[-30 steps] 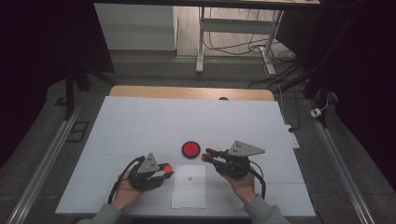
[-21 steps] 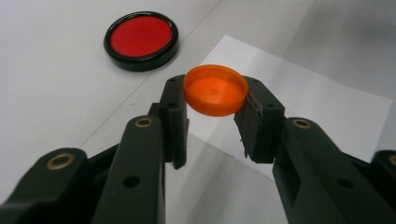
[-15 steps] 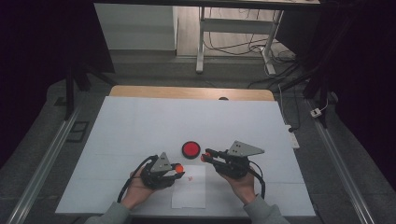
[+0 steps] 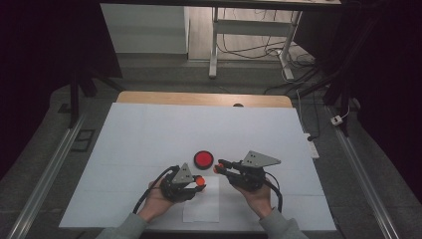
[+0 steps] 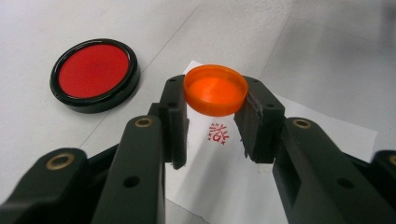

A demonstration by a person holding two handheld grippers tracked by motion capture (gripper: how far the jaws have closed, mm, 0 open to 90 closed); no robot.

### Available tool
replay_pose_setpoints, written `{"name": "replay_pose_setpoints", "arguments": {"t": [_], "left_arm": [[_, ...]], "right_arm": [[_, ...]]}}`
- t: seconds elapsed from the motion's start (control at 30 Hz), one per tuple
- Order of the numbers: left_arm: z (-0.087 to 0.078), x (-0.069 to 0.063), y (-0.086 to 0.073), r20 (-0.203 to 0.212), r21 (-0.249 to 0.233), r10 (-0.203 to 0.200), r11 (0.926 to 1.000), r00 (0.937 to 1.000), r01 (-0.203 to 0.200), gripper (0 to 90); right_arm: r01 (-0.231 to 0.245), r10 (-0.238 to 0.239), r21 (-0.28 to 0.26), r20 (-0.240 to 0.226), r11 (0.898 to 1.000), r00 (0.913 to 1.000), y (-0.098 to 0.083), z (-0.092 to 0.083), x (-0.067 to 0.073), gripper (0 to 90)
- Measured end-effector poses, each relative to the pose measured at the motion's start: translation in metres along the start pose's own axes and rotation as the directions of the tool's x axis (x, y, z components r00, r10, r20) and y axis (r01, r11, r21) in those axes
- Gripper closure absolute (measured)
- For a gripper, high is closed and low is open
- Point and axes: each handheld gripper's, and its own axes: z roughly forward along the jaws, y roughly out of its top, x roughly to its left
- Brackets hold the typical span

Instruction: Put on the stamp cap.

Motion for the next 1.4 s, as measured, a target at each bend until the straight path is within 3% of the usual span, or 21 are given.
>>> {"name": "replay_pose_setpoints", "arguments": {"t": [0.4,1.0,1.4], "left_arm": [[0.002,0.0,0.001,0.001,0.003,0.003,1.0,1.0,-0.003,64.5],[0.003,-0.002,0.001,0.009,0.005,0.012,0.9999,0.9999,-0.012,64.5],[0.001,-0.002,0.002,0.003,-0.015,0.013,0.9998,0.9999,-0.013,64.5]], "right_arm": [[0.005,-0.005,0.001,-0.018,1.0,0.9998,0.0,0.004,0.005,72.1],[0.025,-0.023,0.023,-0.092,0.999,0.9955,0.001,0.021,0.022,72.0],[0.023,-0.019,0.037,-0.103,0.999,0.9945,-0.001,0.025,0.024,72.0]]}}
